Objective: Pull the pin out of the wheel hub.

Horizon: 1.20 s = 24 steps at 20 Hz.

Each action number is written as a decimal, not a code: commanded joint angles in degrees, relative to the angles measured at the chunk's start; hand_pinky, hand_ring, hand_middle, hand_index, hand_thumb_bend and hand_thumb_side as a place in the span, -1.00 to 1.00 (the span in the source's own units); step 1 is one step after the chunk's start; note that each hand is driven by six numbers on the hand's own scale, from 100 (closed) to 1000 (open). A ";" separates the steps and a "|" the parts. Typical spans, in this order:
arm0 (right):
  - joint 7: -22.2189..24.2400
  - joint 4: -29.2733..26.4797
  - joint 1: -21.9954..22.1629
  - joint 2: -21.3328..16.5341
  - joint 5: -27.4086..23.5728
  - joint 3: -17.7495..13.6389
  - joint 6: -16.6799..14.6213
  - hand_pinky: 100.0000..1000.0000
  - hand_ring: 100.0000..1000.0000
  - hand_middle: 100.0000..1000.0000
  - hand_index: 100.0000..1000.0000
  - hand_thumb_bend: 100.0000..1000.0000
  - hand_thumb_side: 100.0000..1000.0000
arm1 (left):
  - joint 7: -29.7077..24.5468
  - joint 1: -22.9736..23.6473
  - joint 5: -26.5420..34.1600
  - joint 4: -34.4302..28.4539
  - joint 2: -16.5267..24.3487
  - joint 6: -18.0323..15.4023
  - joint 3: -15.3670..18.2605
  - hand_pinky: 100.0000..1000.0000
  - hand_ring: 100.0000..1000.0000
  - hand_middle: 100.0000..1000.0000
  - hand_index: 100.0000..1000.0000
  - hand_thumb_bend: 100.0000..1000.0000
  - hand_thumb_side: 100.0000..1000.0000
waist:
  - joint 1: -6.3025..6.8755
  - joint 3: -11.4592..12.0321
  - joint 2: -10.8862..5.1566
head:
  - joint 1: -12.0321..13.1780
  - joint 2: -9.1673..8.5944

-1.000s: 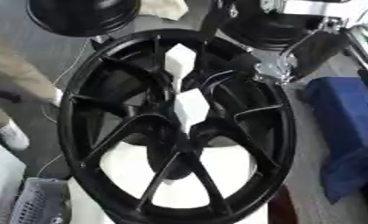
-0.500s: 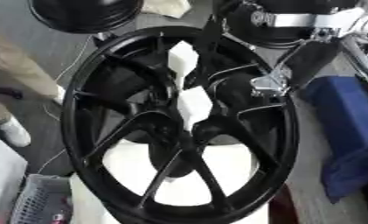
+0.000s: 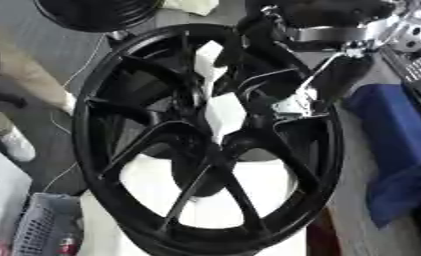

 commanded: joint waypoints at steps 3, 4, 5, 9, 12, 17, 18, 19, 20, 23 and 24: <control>7.67 0.83 -0.39 -0.16 1.89 0.06 -7.69 0.52 0.42 0.43 0.66 -0.63 0.33 | 0.27 -0.09 -0.24 -0.57 1.73 -0.16 0.74 0.26 0.37 -0.01 0.33 -0.02 -0.04 | 0.21 0.04 -1.65 | 0.04 0.67; 7.63 1.01 -0.27 -0.11 2.21 0.17 -7.77 0.52 0.42 0.43 0.66 -0.63 0.33 | 0.26 -0.09 -0.23 -0.56 1.72 -0.15 0.74 0.26 0.37 -0.01 0.33 -0.02 -0.04 | 0.20 0.05 -1.62 | 0.00 0.69; 7.63 1.21 -0.14 -0.06 2.51 0.28 -7.85 0.52 0.42 0.43 0.66 -0.64 0.34 | 0.27 -0.07 -0.25 -0.54 1.73 -0.14 0.76 0.26 0.37 -0.01 0.33 -0.03 -0.04 | 0.19 0.07 -1.59 | -0.04 0.72; 7.82 1.82 0.38 0.24 3.12 0.49 -8.13 0.50 0.42 0.42 0.66 -0.65 0.35 | 0.26 -0.20 -0.19 -0.57 1.72 -0.16 0.77 0.26 0.37 -0.01 0.33 -0.03 -0.03 | 0.23 0.23 -1.42 | -0.13 0.72; 8.12 2.00 0.75 0.30 3.38 0.56 -8.20 0.50 0.42 0.42 0.66 -0.65 0.36 | 0.23 -0.30 -0.17 -0.58 1.72 -0.15 0.76 0.26 0.37 -0.01 0.33 -0.03 -0.03 | 0.27 0.31 -1.31 | -0.12 0.73; 8.40 2.32 1.10 0.58 4.08 0.63 -8.39 0.49 0.40 0.40 0.66 -0.65 0.37 | 0.19 -0.40 -0.11 -0.59 1.65 -0.15 0.72 0.26 0.37 -0.01 0.33 -0.03 -0.03 | 0.31 0.53 -1.05 | -0.36 0.73; 8.29 2.42 1.15 0.64 4.30 0.55 -8.40 0.49 0.40 0.40 0.66 -0.64 0.37 | 0.16 -0.44 -0.10 -0.60 1.64 -0.16 0.69 0.26 0.37 -0.01 0.33 -0.03 -0.03 | 0.33 0.58 -0.97 | -0.41 0.68; 8.23 2.58 1.22 0.71 4.53 0.52 -8.44 0.49 0.40 0.40 0.67 -0.63 0.38 | 0.12 -0.48 -0.09 -0.60 1.63 -0.16 0.67 0.26 0.37 -0.01 0.33 -0.04 -0.03 | 0.34 0.63 -0.90 | -0.43 0.64; 8.24 2.83 1.32 0.78 4.75 0.50 -8.50 0.49 0.40 0.40 0.68 -0.63 0.38 | 0.08 -0.52 -0.09 -0.60 1.61 -0.16 0.66 0.26 0.37 -0.01 0.33 -0.04 -0.03 | 0.34 0.70 -0.82 | -0.45 0.64; 8.40 3.39 1.50 0.96 5.23 0.47 -8.89 0.49 0.40 0.40 0.68 -0.61 0.38 | -0.01 -0.57 -0.06 -0.57 1.56 -0.15 0.64 0.26 0.37 -0.01 0.33 -0.04 -0.03 | 0.32 0.87 -0.60 | -0.54 0.60; 8.43 3.51 1.53 1.00 5.36 0.43 -9.00 0.49 0.40 0.39 0.68 -0.61 0.38 | -0.04 -0.56 -0.04 -0.56 1.54 -0.16 0.63 0.26 0.37 -0.01 0.33 -0.04 -0.03 | 0.32 0.94 -0.50 | -0.56 0.56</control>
